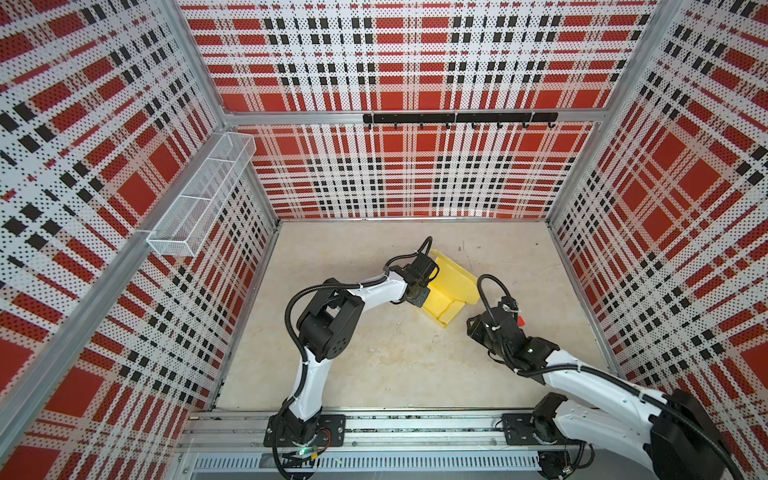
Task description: Fold the paper box
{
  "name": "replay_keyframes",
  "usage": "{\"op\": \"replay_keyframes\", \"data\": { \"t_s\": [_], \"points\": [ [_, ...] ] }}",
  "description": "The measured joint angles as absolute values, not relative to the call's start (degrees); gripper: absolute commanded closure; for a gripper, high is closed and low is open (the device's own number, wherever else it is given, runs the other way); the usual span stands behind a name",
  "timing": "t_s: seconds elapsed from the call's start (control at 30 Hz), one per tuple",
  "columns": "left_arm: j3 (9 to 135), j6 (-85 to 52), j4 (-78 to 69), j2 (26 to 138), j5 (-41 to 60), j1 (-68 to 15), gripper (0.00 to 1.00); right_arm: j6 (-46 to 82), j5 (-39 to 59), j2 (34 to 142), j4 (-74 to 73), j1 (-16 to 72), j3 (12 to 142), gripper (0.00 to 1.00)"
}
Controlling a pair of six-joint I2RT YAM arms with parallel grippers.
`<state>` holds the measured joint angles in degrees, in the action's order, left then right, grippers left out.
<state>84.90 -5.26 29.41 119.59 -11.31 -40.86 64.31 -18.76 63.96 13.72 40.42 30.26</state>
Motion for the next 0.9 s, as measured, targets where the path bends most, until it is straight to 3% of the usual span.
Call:
{"op": "replay_keyframes", "data": {
  "t_s": [0.27, 0.6, 0.9],
  "points": [
    [84.90, -6.17, 29.63, 119.59, -11.40, -40.95, 0.82, 72.07, -24.93, 83.15, 16.27, 42.09, 42.50, 0.49],
    [84.90, -6.72, 29.85, 119.59, -11.57, -41.10, 0.82, 74.15, -26.06, 89.17, 16.27, 41.08, 43.62, 0.58],
    [84.90, -7.57, 30.15, 119.59, -12.73, -41.19, 0.82, 71.90, -26.04, 89.76, 17.87, 40.95, 47.00, 0.59]
  ]
}}
